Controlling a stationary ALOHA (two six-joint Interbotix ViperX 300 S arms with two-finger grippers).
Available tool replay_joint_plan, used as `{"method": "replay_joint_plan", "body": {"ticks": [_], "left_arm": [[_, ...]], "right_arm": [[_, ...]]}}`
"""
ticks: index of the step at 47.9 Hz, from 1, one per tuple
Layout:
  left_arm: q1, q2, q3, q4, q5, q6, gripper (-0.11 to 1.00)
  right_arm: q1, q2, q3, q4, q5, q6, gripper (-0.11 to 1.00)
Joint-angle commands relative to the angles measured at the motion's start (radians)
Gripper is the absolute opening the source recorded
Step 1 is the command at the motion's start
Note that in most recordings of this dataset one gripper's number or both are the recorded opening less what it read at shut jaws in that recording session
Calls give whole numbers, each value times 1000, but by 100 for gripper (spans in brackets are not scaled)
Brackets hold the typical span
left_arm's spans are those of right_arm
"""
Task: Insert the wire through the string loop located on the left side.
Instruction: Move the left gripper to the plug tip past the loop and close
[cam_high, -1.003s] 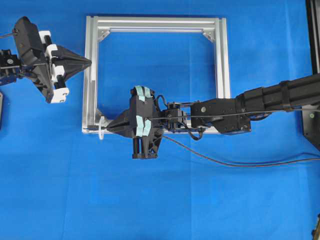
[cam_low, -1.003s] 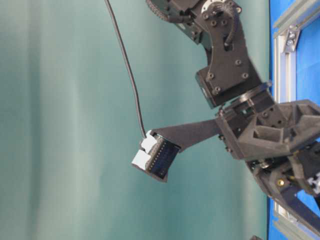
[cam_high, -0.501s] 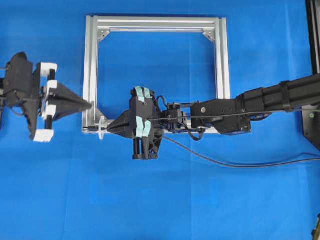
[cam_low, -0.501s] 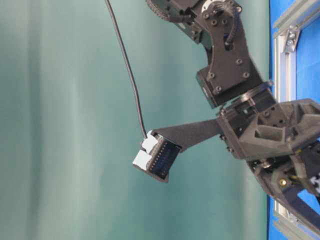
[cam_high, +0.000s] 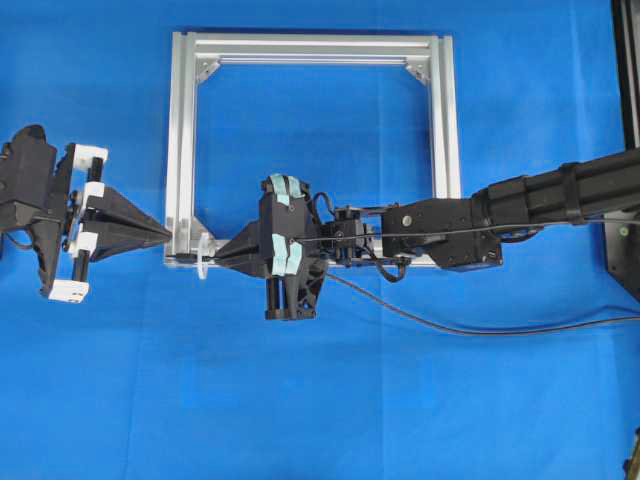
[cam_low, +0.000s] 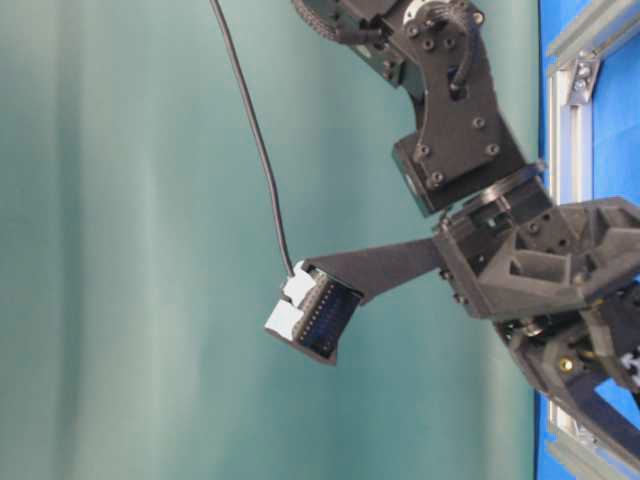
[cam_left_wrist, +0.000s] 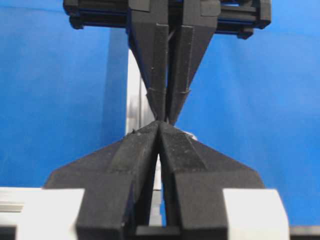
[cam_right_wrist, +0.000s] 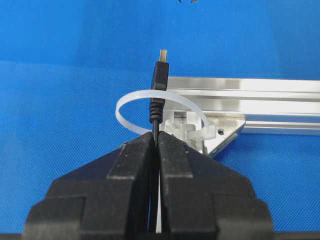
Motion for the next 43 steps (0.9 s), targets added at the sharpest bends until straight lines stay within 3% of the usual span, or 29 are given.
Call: {"method": "replay_joint_plan", "body": {"ticks": [1,5,9,18,22,43], "left_arm": [[-3,3,-18,2,-2,0,1],[-3,9,-21,2,5,-5,3],[-3,11,-23,2,8,-6,18],[-2,15,-31,2,8,5,74],[0,18,-34,2,8,5,89],[0,232,-78,2,6,0,87]], "right_arm": [[2,-18,-8,0,-6,2,-4],[2,-18,-8,0,-6,2,-4],[2,-18,-8,0,-6,2,-4],[2,-18,-8,0,-5,2,-4],[2,-18,-8,0,-5,2,-4],[2,-18,-8,-2,-6,2,-4]]}}
